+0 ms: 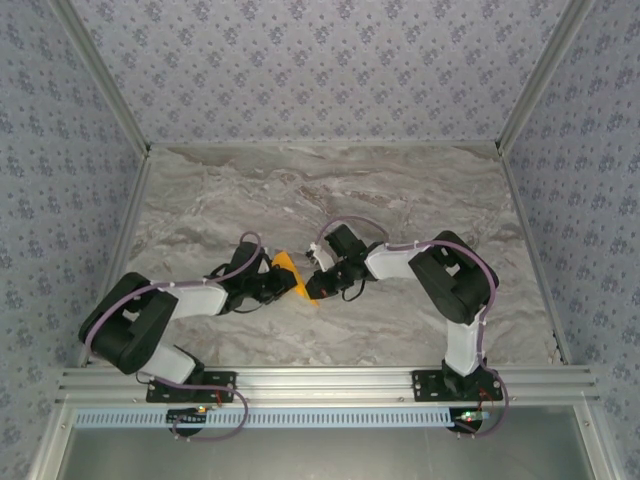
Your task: Fold a paper plane with a square sheet of paper (pick it up from the middle)
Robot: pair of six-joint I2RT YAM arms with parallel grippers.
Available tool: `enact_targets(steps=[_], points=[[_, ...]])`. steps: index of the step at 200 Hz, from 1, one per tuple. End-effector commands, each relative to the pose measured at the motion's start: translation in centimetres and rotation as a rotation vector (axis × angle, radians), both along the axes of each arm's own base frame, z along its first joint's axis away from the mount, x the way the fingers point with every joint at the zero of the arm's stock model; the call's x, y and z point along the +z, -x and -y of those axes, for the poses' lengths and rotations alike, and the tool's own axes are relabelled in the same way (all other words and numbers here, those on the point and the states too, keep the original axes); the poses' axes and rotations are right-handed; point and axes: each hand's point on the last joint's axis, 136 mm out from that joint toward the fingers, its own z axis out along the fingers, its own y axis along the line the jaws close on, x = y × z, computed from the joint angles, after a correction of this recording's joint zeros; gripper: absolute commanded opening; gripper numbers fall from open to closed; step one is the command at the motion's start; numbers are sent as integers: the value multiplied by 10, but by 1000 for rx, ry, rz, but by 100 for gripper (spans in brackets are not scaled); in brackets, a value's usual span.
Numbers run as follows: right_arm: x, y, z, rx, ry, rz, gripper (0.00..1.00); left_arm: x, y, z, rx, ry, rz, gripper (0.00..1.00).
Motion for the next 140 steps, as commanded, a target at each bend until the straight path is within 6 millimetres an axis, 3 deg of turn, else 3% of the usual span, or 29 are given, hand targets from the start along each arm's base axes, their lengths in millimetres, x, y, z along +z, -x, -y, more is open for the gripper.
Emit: enact_targets(steps=[1, 74, 140], points=[[-16, 1, 7, -21, 56, -45, 2, 2, -8, 6, -13, -1, 34, 19], [-18, 3, 8, -17, 69, -60, 5, -10, -10, 3, -10, -50, 10, 19], [1, 1, 14, -56, 51, -66, 15, -26, -4, -3, -11, -106, -47, 17]])
